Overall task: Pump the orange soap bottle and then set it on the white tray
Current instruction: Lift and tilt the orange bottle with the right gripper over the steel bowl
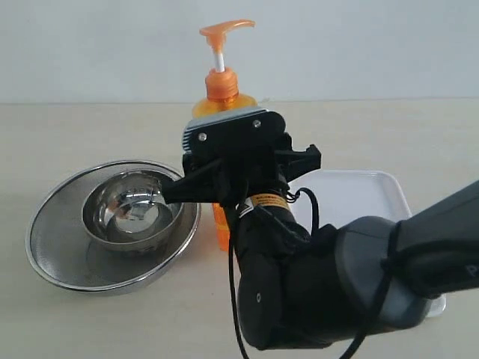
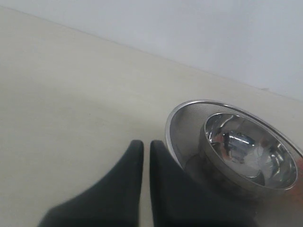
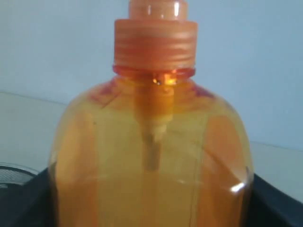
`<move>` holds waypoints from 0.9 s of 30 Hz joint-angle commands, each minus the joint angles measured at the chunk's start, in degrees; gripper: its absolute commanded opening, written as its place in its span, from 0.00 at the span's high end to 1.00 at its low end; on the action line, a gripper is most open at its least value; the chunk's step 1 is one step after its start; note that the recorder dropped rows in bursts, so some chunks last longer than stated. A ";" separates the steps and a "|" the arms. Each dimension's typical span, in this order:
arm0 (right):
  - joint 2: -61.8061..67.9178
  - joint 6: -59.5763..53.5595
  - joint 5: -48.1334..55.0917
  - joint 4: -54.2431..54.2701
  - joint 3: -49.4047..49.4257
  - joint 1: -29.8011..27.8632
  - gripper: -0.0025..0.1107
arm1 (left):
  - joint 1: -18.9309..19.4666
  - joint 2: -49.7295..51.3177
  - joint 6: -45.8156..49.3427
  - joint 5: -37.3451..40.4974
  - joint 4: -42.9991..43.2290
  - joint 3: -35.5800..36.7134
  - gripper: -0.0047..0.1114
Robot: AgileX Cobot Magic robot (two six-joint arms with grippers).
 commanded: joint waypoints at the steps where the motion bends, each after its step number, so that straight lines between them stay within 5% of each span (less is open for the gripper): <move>1: -1.60 -0.69 -4.51 0.11 0.04 1.75 0.98 | 0.12 -0.16 0.21 -0.17 -0.58 0.23 0.92; 7: -1.60 -12.78 -4.51 0.83 0.04 2.26 0.98 | 0.12 -0.16 0.21 -0.17 -0.58 0.23 0.92; 27: -0.70 -15.21 -4.51 -0.19 0.04 2.84 0.98 | 0.12 -0.16 0.21 -0.17 -0.58 0.23 0.92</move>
